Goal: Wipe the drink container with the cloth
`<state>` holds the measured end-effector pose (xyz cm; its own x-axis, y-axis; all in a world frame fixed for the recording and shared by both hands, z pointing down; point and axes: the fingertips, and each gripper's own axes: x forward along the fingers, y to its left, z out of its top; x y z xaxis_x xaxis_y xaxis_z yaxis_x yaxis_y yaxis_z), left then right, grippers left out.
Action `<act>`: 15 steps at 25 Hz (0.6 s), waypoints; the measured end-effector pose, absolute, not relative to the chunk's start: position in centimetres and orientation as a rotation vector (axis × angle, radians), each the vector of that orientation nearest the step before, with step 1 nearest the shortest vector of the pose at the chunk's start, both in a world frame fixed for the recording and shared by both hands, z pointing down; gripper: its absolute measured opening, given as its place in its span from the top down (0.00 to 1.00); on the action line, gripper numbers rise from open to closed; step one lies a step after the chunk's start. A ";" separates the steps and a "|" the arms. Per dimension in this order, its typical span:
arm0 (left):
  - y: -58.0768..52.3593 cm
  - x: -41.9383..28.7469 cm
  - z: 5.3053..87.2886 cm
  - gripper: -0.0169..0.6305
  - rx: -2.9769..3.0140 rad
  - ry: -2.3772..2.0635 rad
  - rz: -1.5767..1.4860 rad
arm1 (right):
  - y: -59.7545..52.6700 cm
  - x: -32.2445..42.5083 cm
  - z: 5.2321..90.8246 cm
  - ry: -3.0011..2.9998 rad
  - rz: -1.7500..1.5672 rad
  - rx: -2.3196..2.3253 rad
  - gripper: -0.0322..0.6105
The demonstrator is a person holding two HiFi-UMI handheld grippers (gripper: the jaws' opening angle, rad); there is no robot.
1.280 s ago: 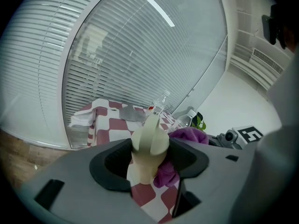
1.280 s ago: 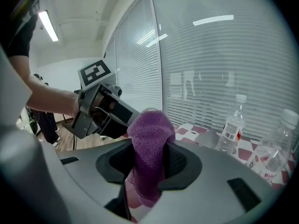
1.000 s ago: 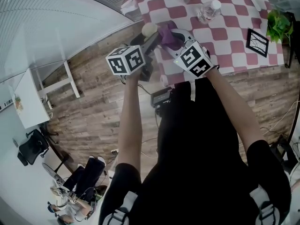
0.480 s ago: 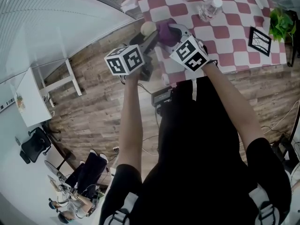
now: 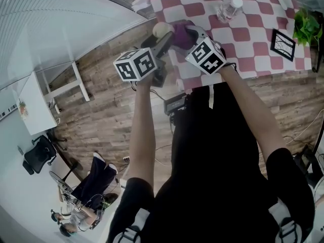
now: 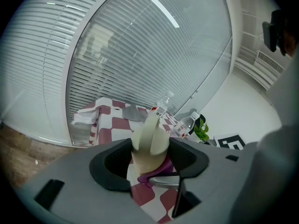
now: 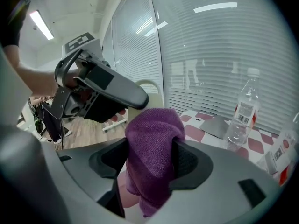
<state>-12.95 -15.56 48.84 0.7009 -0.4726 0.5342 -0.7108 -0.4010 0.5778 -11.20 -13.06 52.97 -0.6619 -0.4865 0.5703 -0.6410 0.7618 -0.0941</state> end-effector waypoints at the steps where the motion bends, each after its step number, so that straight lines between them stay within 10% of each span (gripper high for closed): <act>1: -15.6 -12.9 48.9 0.56 2.073 -0.905 0.362 | -13.0 -11.1 53.2 -2.423 0.395 0.843 0.51; 15: -15.4 -13.2 48.9 0.56 2.075 -0.899 0.357 | -10.8 -8.8 59.1 -2.274 0.457 0.777 0.51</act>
